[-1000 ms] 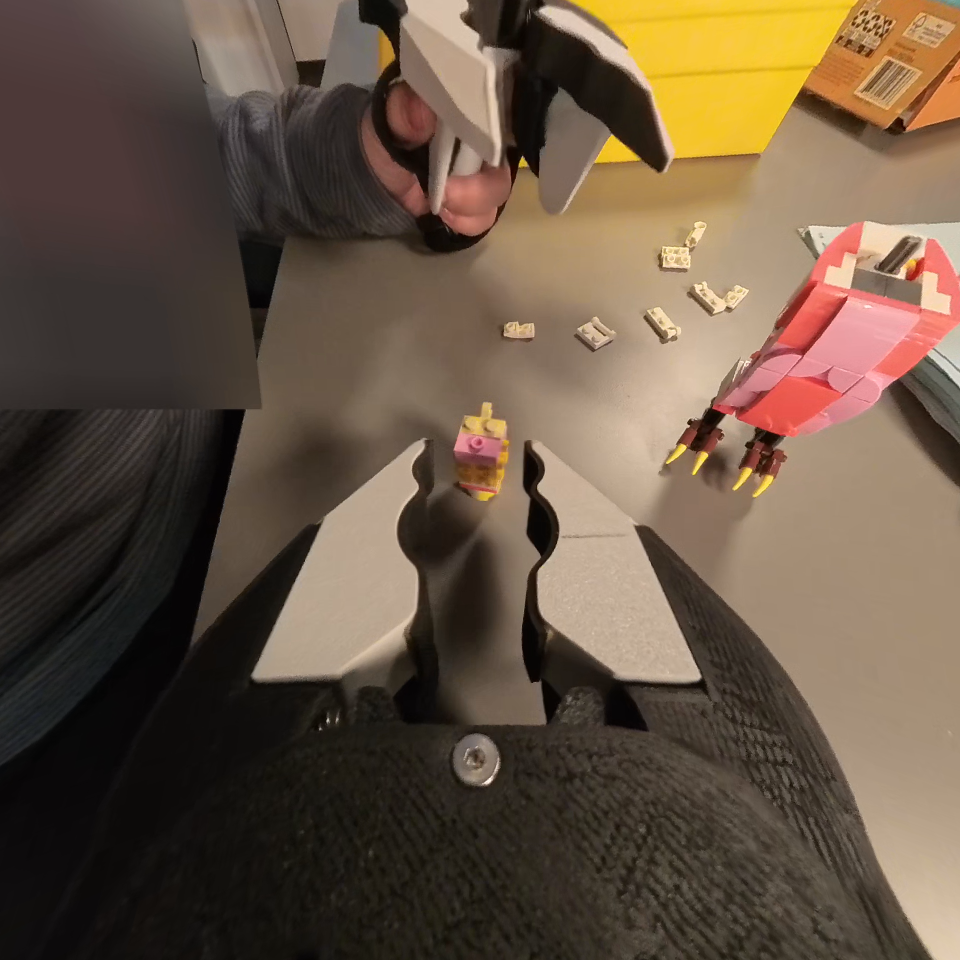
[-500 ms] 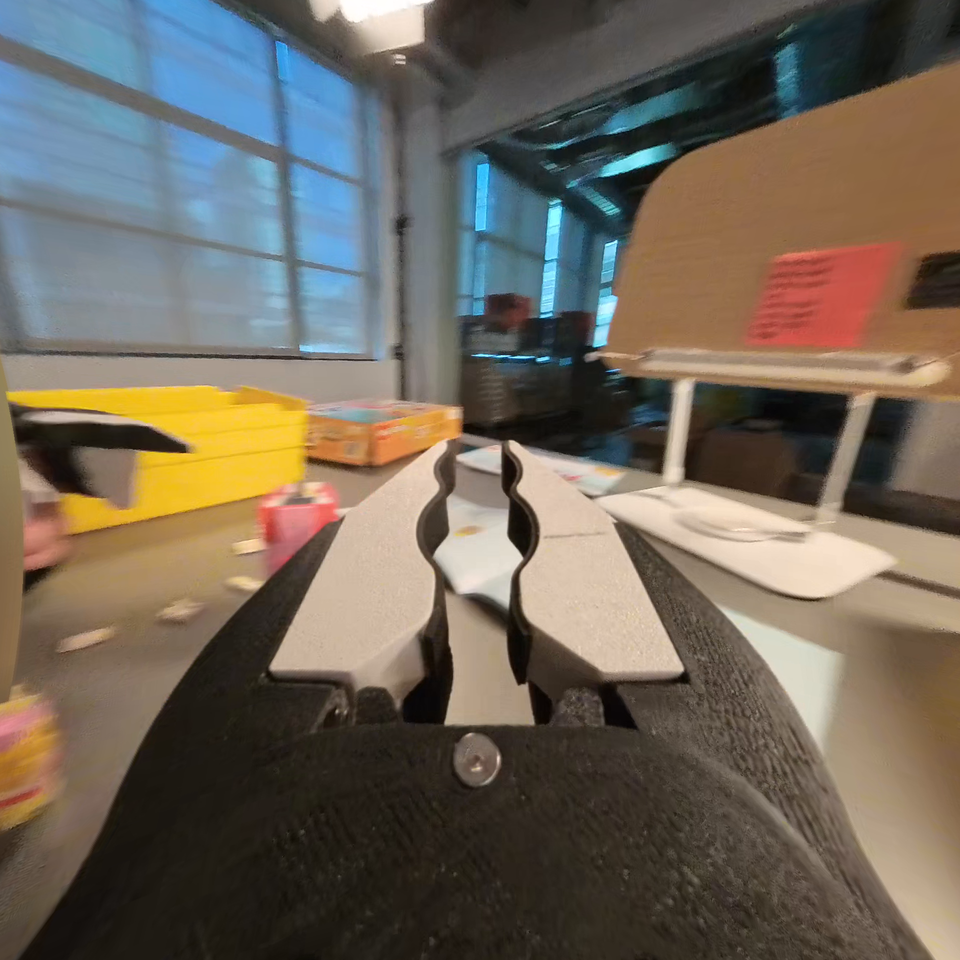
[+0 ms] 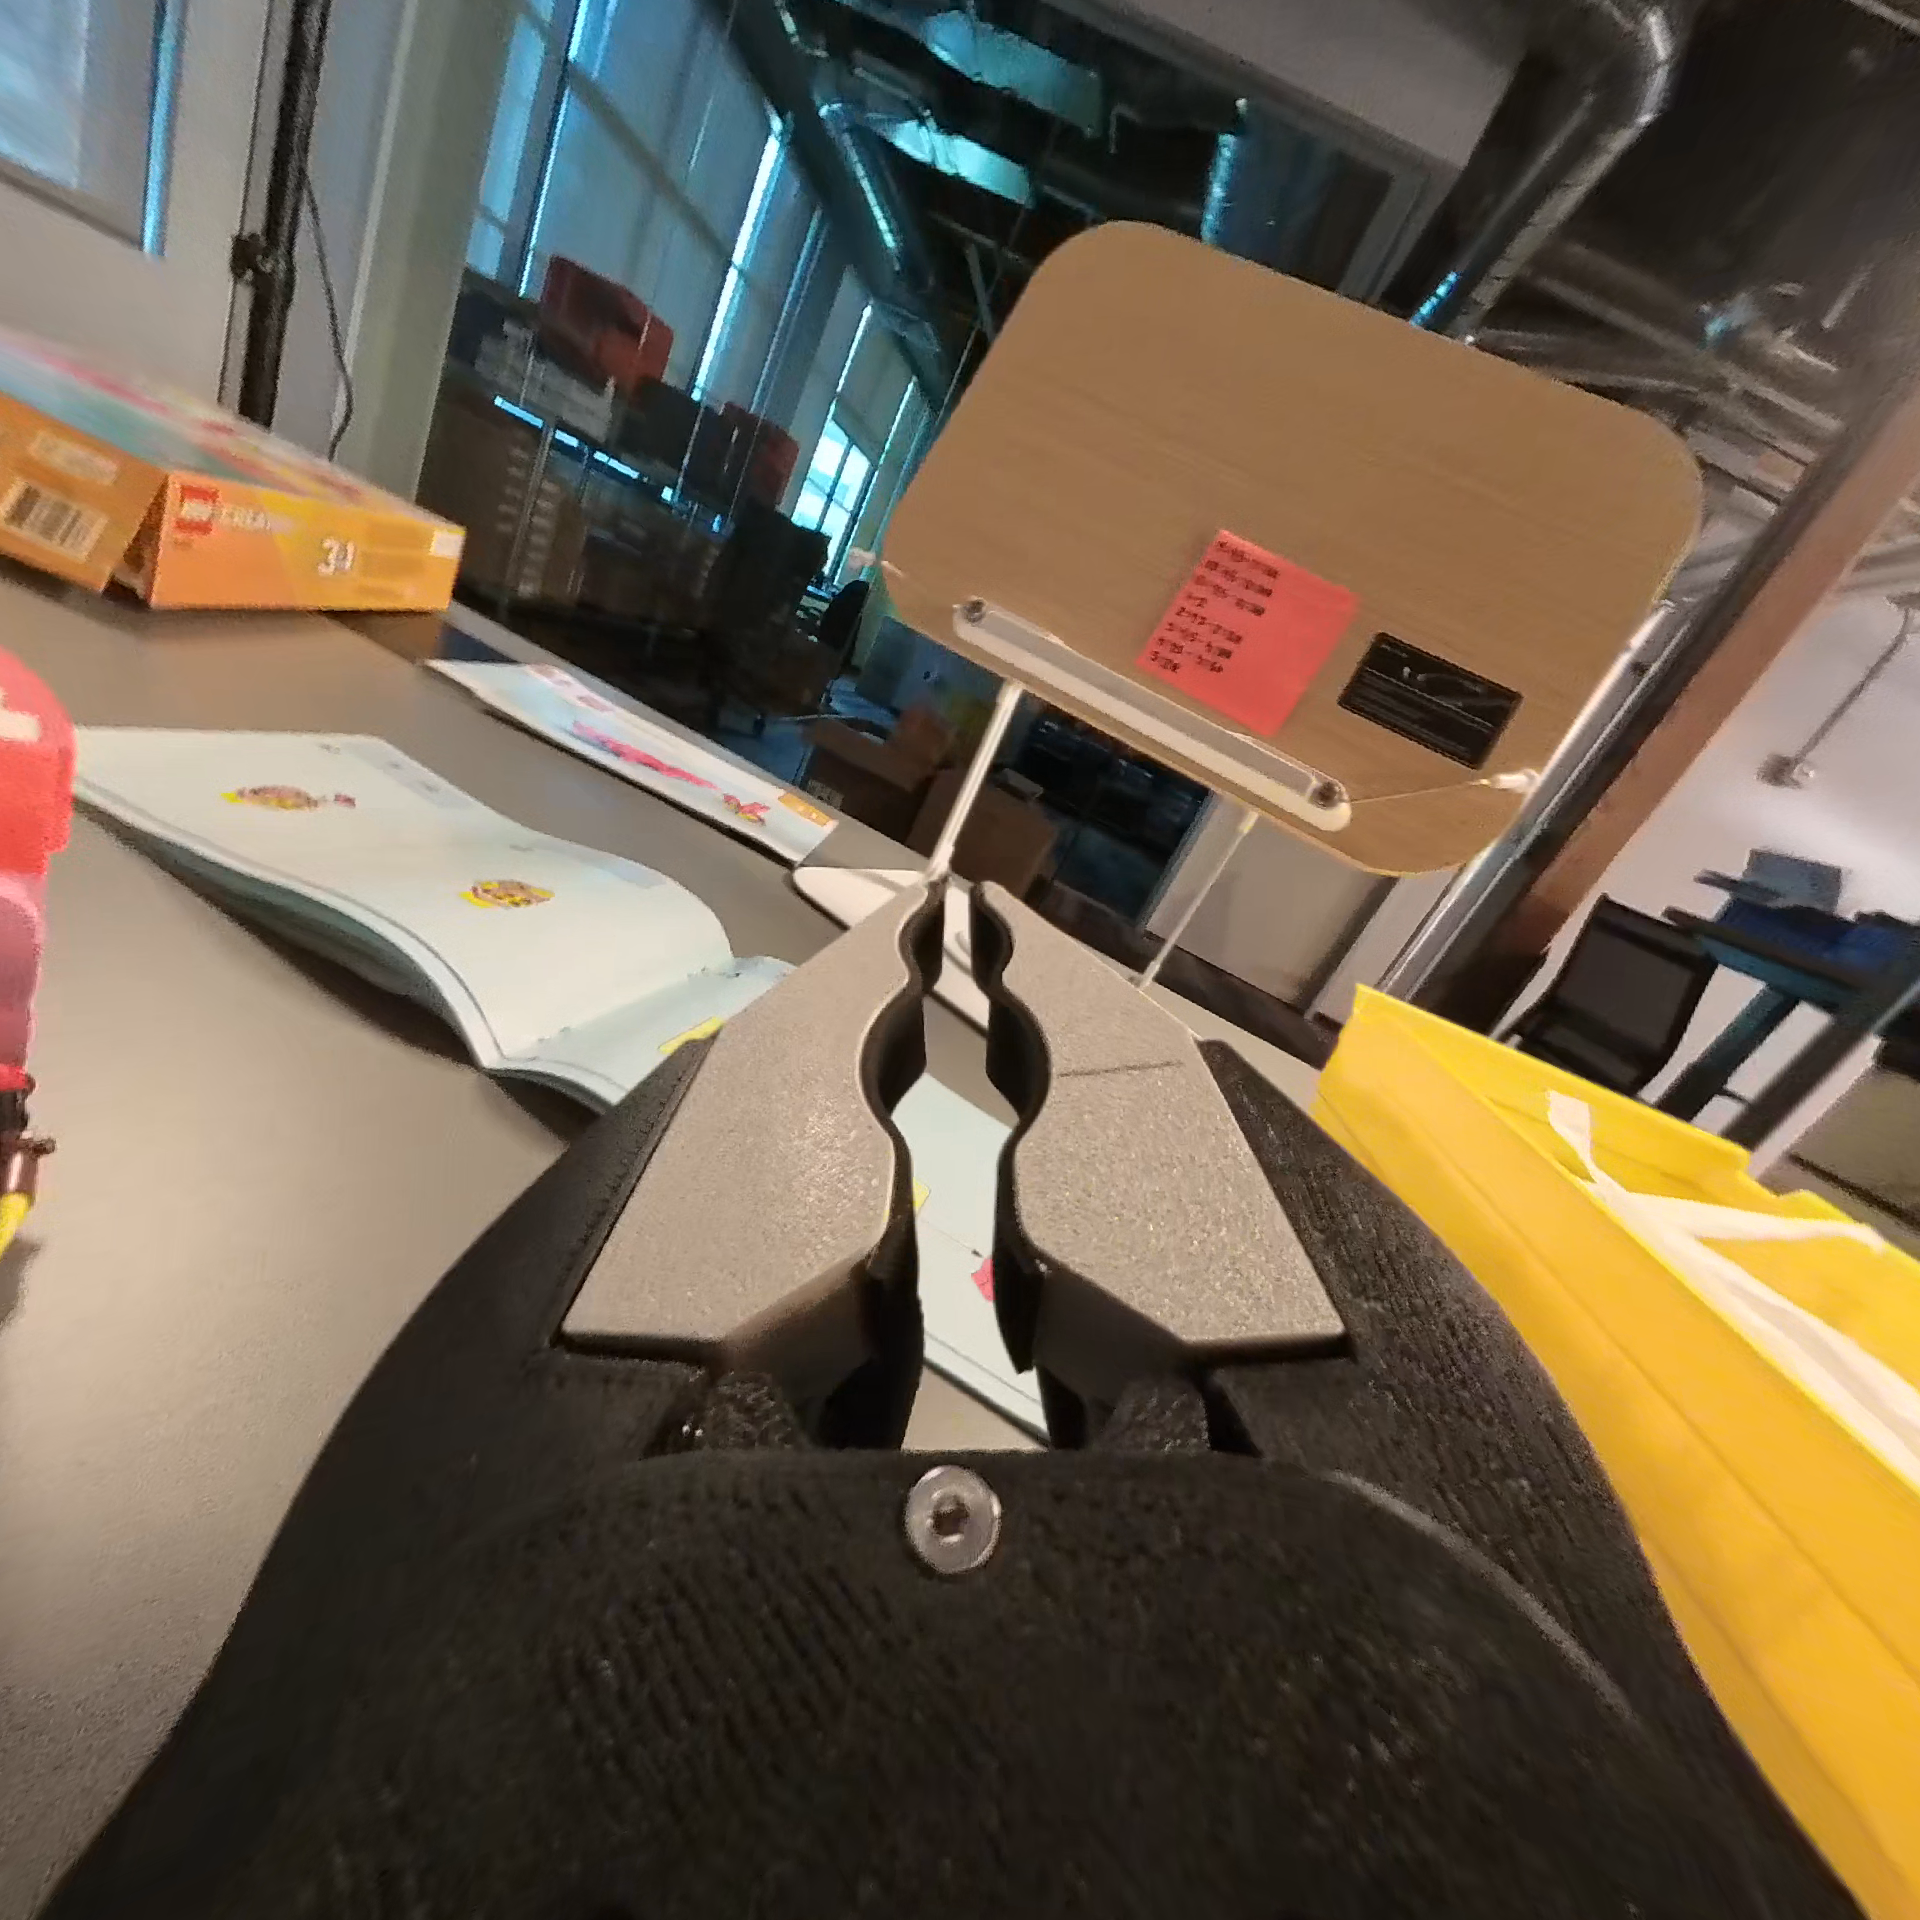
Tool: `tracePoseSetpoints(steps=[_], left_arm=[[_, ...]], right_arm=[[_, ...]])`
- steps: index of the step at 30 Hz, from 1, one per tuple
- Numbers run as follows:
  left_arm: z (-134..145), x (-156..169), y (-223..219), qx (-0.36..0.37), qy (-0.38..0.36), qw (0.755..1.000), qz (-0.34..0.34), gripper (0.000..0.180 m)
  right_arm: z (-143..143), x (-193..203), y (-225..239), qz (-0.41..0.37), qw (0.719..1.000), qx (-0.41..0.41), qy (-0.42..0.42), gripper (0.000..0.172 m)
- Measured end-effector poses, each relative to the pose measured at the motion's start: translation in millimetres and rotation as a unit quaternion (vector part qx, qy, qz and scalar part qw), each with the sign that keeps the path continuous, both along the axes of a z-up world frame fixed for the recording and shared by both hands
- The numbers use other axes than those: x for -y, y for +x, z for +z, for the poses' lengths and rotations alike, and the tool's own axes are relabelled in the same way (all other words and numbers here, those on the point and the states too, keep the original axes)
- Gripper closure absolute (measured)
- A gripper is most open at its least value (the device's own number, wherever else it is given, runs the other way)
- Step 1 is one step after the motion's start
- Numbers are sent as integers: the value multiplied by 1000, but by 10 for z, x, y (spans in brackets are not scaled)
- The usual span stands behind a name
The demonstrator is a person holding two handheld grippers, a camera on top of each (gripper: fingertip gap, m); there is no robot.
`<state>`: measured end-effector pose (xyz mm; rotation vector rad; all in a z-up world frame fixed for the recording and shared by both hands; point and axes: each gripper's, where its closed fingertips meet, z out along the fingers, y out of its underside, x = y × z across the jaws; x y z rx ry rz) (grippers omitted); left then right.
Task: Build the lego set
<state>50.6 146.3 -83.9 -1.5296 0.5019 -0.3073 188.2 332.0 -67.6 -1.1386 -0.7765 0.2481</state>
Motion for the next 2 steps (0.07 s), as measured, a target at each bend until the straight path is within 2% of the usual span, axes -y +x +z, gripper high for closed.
tracePoseSetpoints(steps=[2], left_arm=[[-8, -3, 6, 0, -3, 1000, -2, 132]], right_arm=[[-40, 19, -52, 0, 1000, 25, 9, 170]])
